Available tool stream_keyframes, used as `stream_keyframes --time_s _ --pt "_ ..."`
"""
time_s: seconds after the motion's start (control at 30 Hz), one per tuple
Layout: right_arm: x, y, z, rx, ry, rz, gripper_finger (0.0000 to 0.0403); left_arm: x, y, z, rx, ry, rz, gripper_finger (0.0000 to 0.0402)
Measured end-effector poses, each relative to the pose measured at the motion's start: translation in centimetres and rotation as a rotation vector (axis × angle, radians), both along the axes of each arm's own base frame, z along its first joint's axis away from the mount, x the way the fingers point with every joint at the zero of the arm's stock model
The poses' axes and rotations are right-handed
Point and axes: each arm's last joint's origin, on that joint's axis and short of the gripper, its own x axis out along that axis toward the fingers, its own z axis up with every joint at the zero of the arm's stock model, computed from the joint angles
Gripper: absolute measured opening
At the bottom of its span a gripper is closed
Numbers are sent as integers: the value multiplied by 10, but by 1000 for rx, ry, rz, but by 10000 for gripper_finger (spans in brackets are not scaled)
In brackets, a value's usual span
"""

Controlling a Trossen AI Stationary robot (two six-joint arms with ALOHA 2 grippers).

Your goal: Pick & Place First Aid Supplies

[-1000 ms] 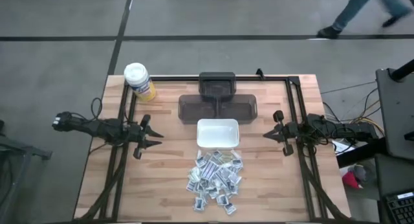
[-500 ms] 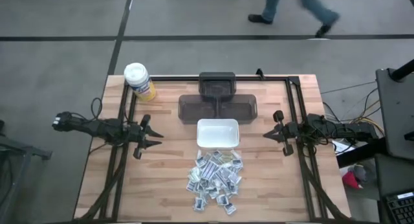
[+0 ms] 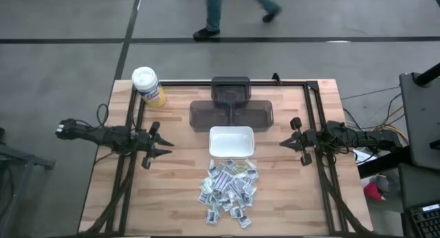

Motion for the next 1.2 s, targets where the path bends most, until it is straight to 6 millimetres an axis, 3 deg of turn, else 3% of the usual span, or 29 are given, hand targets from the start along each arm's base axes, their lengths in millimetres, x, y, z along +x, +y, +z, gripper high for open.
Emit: stream_keyframes --time_s 0.33,0.6,0.9,0.97,1.2 --pt "0 -1 0 -9 -2 -36 8 0 1 0 15 -3 22 115" --pt "0 -6 0 -192 -14 -216 8 0 1 5 -157 -34 35 115" --pt "0 -8 0 -194 -8 -273 8 0 1 10 -204 -81 34 115" --pt "0 -8 0 -133 -7 -271 8 0 1 10 -206 -81 34 115" --pt "0 -9 0 398 5 -287 8 0 1 10 -225 -79 35 115"
